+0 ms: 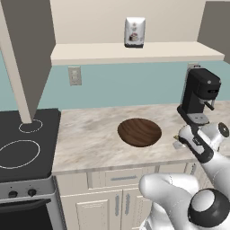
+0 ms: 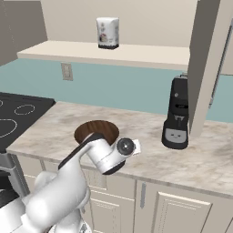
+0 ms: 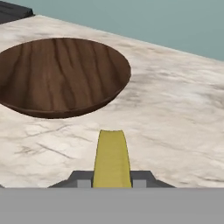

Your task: Pick the egg and butter from the fridge and place them by the bowl for mixing.

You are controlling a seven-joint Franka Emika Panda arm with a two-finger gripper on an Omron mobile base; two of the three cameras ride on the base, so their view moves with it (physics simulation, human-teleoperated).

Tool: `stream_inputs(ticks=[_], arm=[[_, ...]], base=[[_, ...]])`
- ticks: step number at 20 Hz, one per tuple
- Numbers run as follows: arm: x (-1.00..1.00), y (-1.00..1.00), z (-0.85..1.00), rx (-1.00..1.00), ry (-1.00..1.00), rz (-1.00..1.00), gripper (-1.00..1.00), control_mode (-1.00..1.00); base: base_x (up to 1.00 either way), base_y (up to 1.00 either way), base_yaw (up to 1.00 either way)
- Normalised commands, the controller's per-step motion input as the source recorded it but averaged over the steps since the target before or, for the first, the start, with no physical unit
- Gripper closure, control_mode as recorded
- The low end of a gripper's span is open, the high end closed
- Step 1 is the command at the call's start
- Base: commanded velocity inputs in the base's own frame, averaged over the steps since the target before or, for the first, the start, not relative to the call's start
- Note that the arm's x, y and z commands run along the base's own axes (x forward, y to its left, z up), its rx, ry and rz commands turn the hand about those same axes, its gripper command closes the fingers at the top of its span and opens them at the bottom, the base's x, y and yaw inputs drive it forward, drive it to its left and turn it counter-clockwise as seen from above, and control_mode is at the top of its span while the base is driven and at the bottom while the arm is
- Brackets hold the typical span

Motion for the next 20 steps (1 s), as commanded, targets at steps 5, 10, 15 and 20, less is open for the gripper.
stream_inputs(ticks=[5,10,15,20], arm=[[0.38,0.03,-0.22,0.01,0.02,0.01,1.00,-1.00],[0.25,0.00,-0.24,0.01,0.00,0.04,1.00,-1.00],[0.11,0.00,-0.21,0.00,0.00,0.06,1.00,-1.00],[0.13,0.01,-0.16,0.00,0.00,0.05,1.00,-1.00]], base=[[0.00,0.00,0.00],[0.00,0.00,0.00],[0.00,0.00,0.00],[0.00,0.00,0.00]])
